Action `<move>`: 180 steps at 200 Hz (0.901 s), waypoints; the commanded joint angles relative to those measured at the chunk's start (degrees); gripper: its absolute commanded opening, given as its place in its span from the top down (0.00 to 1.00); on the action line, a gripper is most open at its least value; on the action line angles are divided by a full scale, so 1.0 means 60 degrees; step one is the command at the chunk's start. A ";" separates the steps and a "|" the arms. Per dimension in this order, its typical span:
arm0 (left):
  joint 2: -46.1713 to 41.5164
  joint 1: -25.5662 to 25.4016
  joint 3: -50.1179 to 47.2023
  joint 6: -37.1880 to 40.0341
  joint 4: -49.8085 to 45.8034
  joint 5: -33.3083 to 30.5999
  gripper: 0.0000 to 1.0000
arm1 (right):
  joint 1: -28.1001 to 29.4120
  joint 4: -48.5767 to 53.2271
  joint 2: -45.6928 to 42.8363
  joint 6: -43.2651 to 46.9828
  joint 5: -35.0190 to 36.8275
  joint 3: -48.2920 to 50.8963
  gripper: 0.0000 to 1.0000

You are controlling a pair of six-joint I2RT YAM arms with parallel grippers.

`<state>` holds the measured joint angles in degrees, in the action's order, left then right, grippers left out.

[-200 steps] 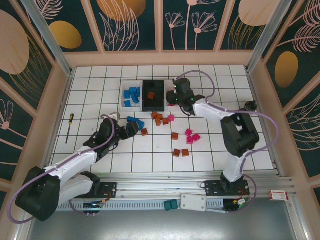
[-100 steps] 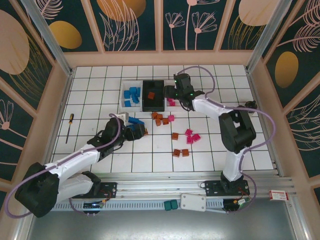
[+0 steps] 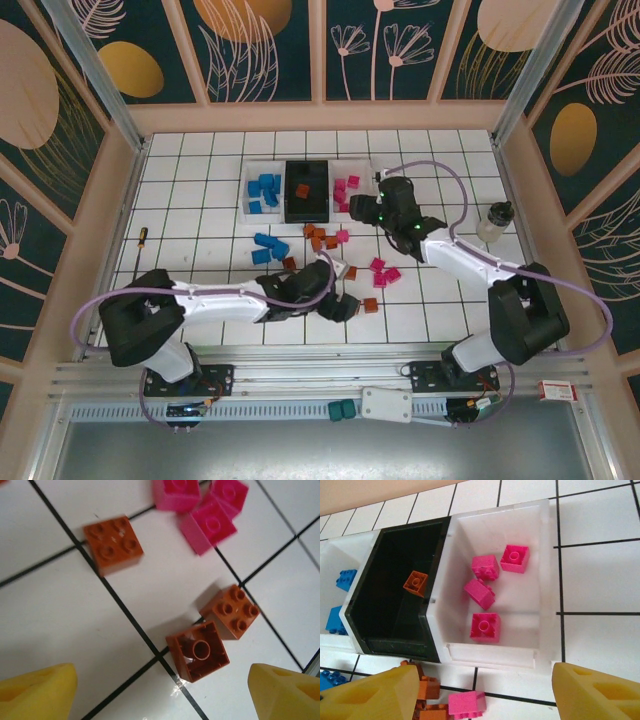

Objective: Sort the legos into containers by color
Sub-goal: Pick up the lego from the middle-left of the table.

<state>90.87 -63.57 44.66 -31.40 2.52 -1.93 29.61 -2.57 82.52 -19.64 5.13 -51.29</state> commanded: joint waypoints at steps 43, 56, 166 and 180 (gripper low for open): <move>0.1726 -0.0464 0.1271 0.0739 -0.0509 -0.0227 0.20 | -0.0459 -0.0159 -0.1153 -0.0169 0.0113 0.0701 0.28; 0.1918 -0.0486 0.1486 0.0822 -0.0520 -0.0133 0.21 | -0.0479 -0.0158 -0.1241 -0.0160 0.0102 0.0718 0.28; 0.2033 -0.0481 0.1600 0.0754 -0.0718 -0.1101 0.60 | -0.0739 -0.0370 -0.1587 -0.0180 -0.0033 0.0909 0.28; 0.1688 -0.0450 0.1465 0.0707 -0.0684 -0.1319 0.64 | -0.0757 -0.0398 -0.1637 -0.0198 -0.0063 0.0974 0.28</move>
<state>104.18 -66.35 54.63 -26.57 -2.22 -7.97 25.80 -3.25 74.39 -20.08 4.86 -46.68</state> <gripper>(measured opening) 0.393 0.719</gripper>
